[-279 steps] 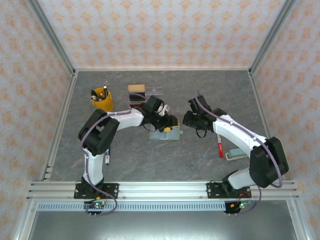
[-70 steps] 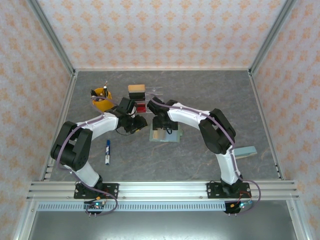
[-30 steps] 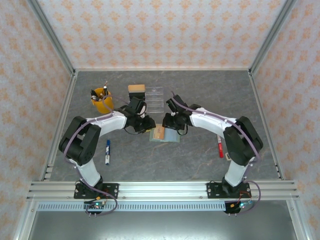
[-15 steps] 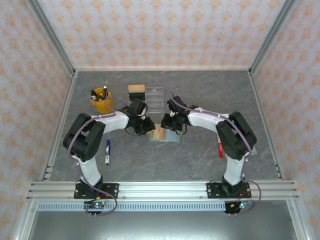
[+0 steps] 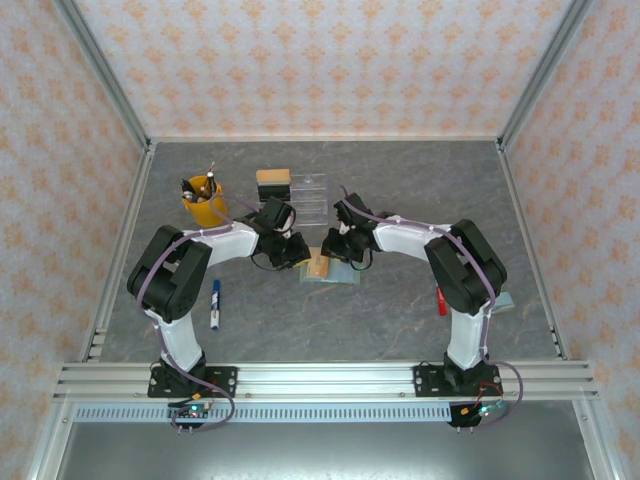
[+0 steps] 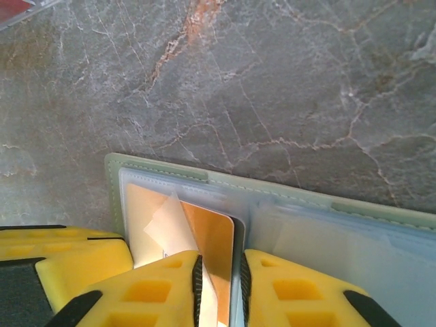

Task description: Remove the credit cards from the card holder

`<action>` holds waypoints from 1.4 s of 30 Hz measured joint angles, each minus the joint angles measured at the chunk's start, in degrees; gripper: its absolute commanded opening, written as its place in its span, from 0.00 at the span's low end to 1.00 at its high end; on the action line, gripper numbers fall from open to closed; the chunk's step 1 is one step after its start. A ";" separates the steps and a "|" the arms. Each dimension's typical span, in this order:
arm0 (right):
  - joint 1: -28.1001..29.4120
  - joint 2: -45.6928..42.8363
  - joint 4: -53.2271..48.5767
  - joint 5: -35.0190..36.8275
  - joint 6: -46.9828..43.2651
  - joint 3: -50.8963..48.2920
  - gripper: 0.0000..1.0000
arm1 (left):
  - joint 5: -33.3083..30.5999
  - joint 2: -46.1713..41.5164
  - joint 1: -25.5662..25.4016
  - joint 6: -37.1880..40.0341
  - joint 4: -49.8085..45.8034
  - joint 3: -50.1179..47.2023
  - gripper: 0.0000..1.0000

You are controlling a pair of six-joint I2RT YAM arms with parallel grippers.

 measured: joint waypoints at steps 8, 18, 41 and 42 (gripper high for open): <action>-1.31 -0.11 5.68 -3.28 0.24 -3.08 0.21 | -0.15 0.00 0.00 0.04 0.00 0.02 0.10; -1.70 -1.55 9.77 -4.35 1.09 -5.97 0.19 | -0.20 0.11 0.00 0.28 -0.17 0.13 0.08; -1.64 -3.74 9.99 -3.85 1.51 -6.38 0.24 | -0.55 0.74 0.00 0.48 -0.48 0.85 0.04; -1.64 -3.72 9.99 -3.98 1.51 -6.38 0.24 | -0.55 0.74 0.00 0.46 -0.48 0.85 0.04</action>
